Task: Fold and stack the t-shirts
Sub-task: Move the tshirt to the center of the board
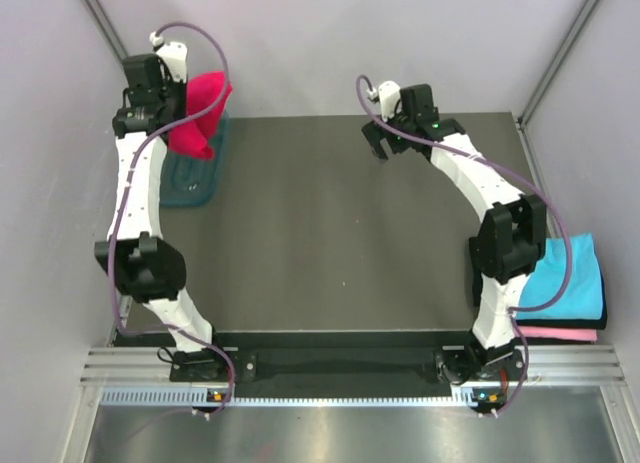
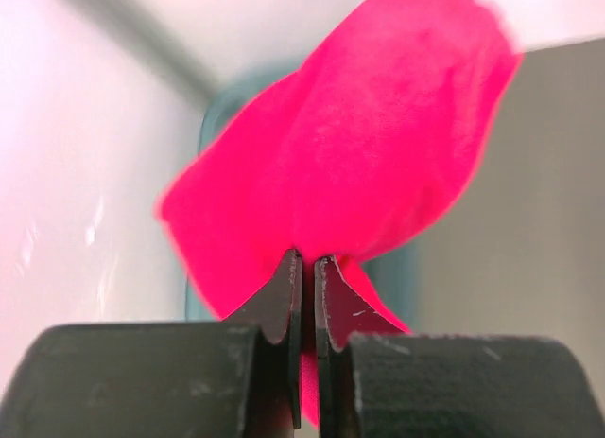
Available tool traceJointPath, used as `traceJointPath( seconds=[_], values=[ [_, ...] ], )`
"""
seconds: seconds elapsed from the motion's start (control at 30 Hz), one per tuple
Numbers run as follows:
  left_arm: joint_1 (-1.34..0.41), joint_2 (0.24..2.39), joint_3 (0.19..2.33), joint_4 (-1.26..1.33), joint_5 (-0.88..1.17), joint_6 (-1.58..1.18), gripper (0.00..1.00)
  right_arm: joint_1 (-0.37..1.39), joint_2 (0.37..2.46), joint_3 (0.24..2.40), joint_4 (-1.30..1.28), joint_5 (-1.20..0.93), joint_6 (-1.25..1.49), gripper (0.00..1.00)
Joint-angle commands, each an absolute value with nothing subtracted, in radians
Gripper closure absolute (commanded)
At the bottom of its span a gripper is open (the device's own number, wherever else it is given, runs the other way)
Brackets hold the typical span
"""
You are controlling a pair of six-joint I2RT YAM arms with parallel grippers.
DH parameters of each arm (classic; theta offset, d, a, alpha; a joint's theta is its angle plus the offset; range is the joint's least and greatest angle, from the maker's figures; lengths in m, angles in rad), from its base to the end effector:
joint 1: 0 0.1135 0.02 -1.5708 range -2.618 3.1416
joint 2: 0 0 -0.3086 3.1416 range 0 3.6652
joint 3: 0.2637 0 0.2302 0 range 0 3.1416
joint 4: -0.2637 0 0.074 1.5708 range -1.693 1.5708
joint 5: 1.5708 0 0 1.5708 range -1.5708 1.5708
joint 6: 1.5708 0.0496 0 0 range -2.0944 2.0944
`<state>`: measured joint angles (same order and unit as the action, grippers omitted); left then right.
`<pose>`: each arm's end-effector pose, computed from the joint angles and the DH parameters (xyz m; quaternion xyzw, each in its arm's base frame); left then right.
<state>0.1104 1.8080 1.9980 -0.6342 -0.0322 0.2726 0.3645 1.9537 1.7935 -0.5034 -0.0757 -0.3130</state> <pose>0.4083 0.0469 0.4613 0.0599 0.8433 0.1150 0.5216 0.4299 0.1680 0.3475 -0.3141 0.8417 0.0453 0.4369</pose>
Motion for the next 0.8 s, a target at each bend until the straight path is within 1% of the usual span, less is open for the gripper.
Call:
traceJointPath(
  seconds=[0.0, 0.03, 0.1, 0.13, 0.2, 0.23, 0.3, 0.33, 0.37, 0.4, 0.47, 0.5, 0.53, 0.57, 0.6, 0.7, 0.73, 0.77],
  values=[
    [0.049, 1.63, 1.915, -0.546, 0.188, 0.346, 1.0, 0.361, 1.838, 1.839, -0.584, -0.049, -0.322, 0.0],
    [0.005, 1.602, 1.892, -0.56, 0.214, 0.357, 1.0, 0.359, 1.801, 1.841, -0.609, -0.123, -0.334, 0.0],
    [-0.06, 1.522, 1.812, -0.565, 0.278, 0.388, 1.0, 0.36, 1.763, 1.83, -0.665, -0.167, -0.376, 0.0],
    [-0.13, 1.497, 1.784, -0.565, 0.284, 0.399, 1.0, 0.362, 1.728, 1.829, -0.681, -0.173, -0.391, 0.01],
    [-0.198, 1.438, 1.706, -0.545, 0.302, 0.396, 1.0, 0.368, 1.685, 1.806, -0.707, -0.155, -0.428, 0.0],
    [-0.256, 1.424, 1.683, -0.537, 0.314, 0.387, 1.0, 0.368, 1.63, 1.786, -0.704, -0.117, -0.437, 0.0],
    [-0.302, 1.405, 1.629, -0.517, 0.354, 0.338, 0.98, 0.368, 1.571, 1.725, -0.704, -0.091, -0.475, 0.0],
    [-0.333, 1.41, 1.612, -0.511, 0.366, 0.316, 0.95, 0.37, 1.512, 1.7, -0.707, -0.08, -0.489, 0.0],
    [-0.347, 1.417, 1.591, -0.508, 0.38, 0.283, 0.89, 0.368, 1.479, 1.671, -0.71, -0.072, -0.518, 0.0],
    [-0.356, 1.451, 1.586, -0.502, 0.39, 0.258, 0.79, 0.37, 1.445, 1.601, -0.712, -0.071, -0.535, 0.0],
    [-0.365, 1.503, 1.606, -0.492, 0.391, 0.195, 0.76, 0.37, 1.359, 1.518, -0.703, -0.063, -0.573, 0.01],
    [-0.365, 1.584, 1.627, -0.505, 0.385, 0.13, 0.76, 0.368, 1.332, 1.431, -0.678, -0.054, -0.578, 0.01],
    [-0.367, 1.63, 1.661, -0.524, 0.38, 0.106, 0.76, 0.368, 1.289, 1.389, -0.66, -0.037, -0.583, 0.01],
    [-0.365, 1.679, 1.742, -0.543, 0.383, 0.079, 0.78, 0.368, 1.273, 1.35, -0.617, -0.031, -0.598, 0.01],
    [-0.365, 1.768, 1.781, -0.561, 0.388, 0.072, 0.78, 0.367, 1.261, 1.288, -0.594, -0.029, -0.607, 0.0],
    [-0.367, 1.88, 1.868, -0.561, 0.44, 0.106, 0.61, 0.368, 1.256, 1.229, -0.514, -0.075, -0.667, 0.0],
    [-0.367, 1.899, 1.899, -0.551, 0.421, 0.106, 0.54, 0.37, 1.265, 1.236, -0.518, -0.163, -0.687, 0.0],
    [-0.365, 1.911, 1.916, -0.546, 0.326, 0.083, 0.52, 0.371, 1.281, 1.249, -0.555, -0.222, -0.746, 0.0]
  ],
)
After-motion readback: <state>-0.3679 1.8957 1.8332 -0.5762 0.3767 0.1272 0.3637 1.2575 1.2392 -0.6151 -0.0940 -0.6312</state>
